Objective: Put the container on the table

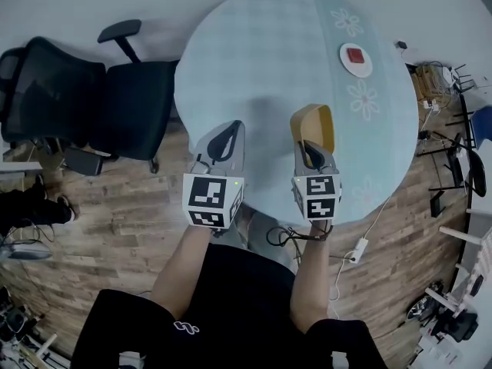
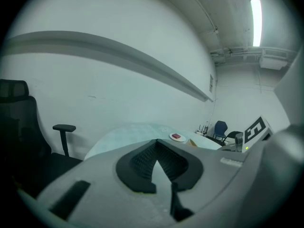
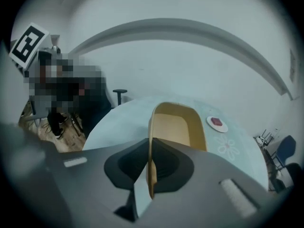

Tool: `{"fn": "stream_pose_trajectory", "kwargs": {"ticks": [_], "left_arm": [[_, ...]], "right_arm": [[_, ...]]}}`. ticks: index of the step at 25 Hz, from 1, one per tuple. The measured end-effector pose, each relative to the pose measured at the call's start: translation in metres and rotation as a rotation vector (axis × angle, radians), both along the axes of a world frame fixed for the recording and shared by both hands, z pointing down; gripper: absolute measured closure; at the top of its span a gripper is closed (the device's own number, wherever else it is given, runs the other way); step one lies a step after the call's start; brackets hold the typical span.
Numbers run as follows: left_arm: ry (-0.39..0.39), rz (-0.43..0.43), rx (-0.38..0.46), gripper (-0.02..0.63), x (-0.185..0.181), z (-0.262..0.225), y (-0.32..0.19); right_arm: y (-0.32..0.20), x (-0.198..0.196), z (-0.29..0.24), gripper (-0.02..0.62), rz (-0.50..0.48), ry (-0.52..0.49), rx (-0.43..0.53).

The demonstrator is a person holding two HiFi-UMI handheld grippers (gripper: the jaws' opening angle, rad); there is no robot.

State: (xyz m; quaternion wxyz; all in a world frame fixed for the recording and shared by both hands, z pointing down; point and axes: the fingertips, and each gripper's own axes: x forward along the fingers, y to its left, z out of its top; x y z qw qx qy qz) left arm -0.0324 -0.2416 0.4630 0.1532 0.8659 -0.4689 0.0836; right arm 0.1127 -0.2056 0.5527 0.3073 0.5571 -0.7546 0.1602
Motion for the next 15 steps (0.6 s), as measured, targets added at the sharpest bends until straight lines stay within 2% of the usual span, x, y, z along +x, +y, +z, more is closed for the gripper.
{"fn": "stream_pose_trajectory", "kwargs": {"ticks": [8,15], "left_arm": [[-0.053,-0.014,-0.095,0.603,-0.008,0.046,0.006],[-0.08,-0.009,-0.136,0.603,-0.011,0.066,0.011]], "right_arm": [[0.012,-0.031,0.067,0.566,-0.152,0.113,-0.189],[0.025,-0.04,0.096,0.565,-0.199,0.181,-0.279]]}}
